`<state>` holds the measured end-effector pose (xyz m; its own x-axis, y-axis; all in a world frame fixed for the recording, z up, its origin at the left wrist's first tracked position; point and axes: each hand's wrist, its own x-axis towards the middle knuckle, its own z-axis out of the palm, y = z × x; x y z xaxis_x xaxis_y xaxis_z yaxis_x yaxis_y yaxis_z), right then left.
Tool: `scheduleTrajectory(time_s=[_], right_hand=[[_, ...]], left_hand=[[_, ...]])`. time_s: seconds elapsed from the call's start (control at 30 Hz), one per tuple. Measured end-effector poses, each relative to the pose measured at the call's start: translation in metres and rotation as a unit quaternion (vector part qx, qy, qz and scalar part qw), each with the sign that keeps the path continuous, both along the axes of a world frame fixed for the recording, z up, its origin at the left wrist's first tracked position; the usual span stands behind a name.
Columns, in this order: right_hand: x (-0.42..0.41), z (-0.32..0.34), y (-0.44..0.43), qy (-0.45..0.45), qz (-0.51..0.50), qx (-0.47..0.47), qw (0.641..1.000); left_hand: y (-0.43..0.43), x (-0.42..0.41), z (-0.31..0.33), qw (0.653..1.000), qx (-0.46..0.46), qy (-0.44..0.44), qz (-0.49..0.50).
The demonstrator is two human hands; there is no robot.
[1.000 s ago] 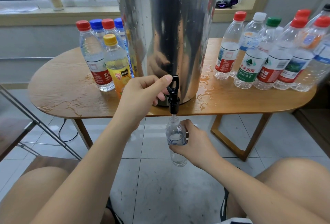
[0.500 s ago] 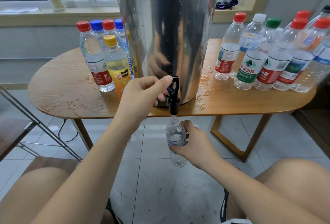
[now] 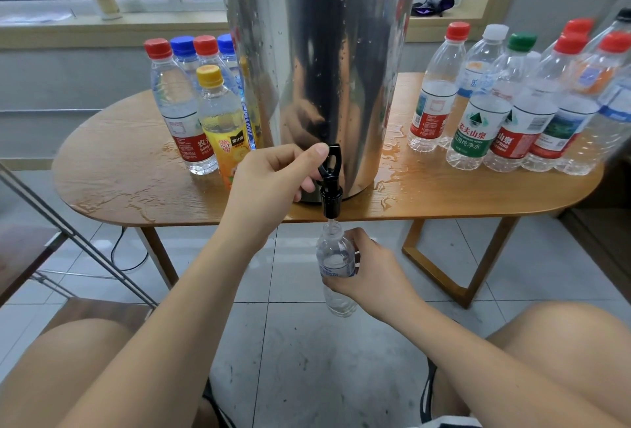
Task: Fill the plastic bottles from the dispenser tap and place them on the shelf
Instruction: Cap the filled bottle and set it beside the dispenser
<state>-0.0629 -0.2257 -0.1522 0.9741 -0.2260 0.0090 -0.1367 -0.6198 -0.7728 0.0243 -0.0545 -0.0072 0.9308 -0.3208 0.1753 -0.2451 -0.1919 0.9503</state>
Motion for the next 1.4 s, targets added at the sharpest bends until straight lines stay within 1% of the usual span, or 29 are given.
scheduleTrajectory(time_s=[1.4], right_hand=[[0.0017,-0.0024,0.0017,-0.014,-0.001,-0.004,1.0]], left_hand=[[0.0019,-0.001,-0.003,1.0,0.003,-0.023,0.005]])
